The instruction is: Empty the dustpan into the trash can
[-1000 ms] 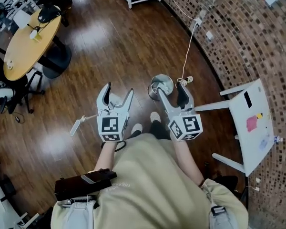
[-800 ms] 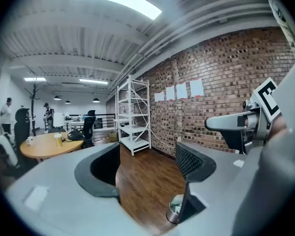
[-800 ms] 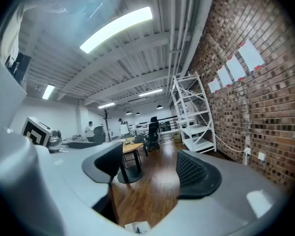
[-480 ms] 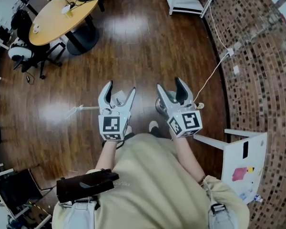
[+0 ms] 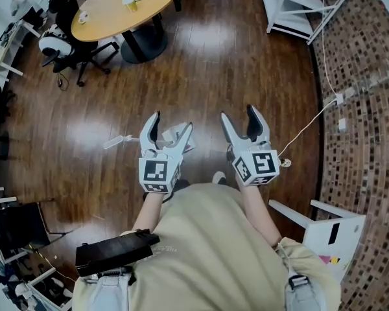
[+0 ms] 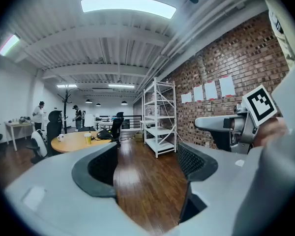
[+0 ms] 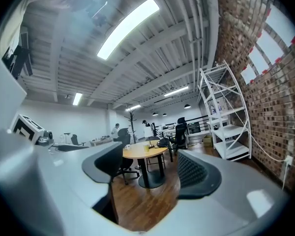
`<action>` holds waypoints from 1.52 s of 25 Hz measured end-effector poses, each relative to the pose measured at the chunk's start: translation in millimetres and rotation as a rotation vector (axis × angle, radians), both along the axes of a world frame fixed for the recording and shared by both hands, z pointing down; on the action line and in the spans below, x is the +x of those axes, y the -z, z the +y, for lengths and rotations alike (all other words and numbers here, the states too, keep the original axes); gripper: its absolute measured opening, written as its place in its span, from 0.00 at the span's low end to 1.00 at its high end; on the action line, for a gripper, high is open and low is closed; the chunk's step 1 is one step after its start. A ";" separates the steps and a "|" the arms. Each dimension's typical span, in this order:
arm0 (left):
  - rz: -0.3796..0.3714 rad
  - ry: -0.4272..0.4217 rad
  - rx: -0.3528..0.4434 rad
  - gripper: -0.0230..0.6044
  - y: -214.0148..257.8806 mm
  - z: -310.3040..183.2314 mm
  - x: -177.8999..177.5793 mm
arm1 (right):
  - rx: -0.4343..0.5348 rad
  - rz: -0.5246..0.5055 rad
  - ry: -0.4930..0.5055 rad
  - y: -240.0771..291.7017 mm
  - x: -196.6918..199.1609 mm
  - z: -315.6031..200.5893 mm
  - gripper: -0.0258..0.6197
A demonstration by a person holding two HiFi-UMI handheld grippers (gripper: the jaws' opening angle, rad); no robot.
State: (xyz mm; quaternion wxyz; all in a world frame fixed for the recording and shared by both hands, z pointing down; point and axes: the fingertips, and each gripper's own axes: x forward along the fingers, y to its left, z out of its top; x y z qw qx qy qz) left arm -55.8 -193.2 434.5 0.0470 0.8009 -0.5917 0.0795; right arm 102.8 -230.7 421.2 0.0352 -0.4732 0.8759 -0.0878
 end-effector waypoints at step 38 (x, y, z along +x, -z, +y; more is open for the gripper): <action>-0.272 0.051 -0.421 0.56 -120.2 109.3 -264.0 | -0.047 0.032 0.483 -12.3 -254.0 8.2 0.54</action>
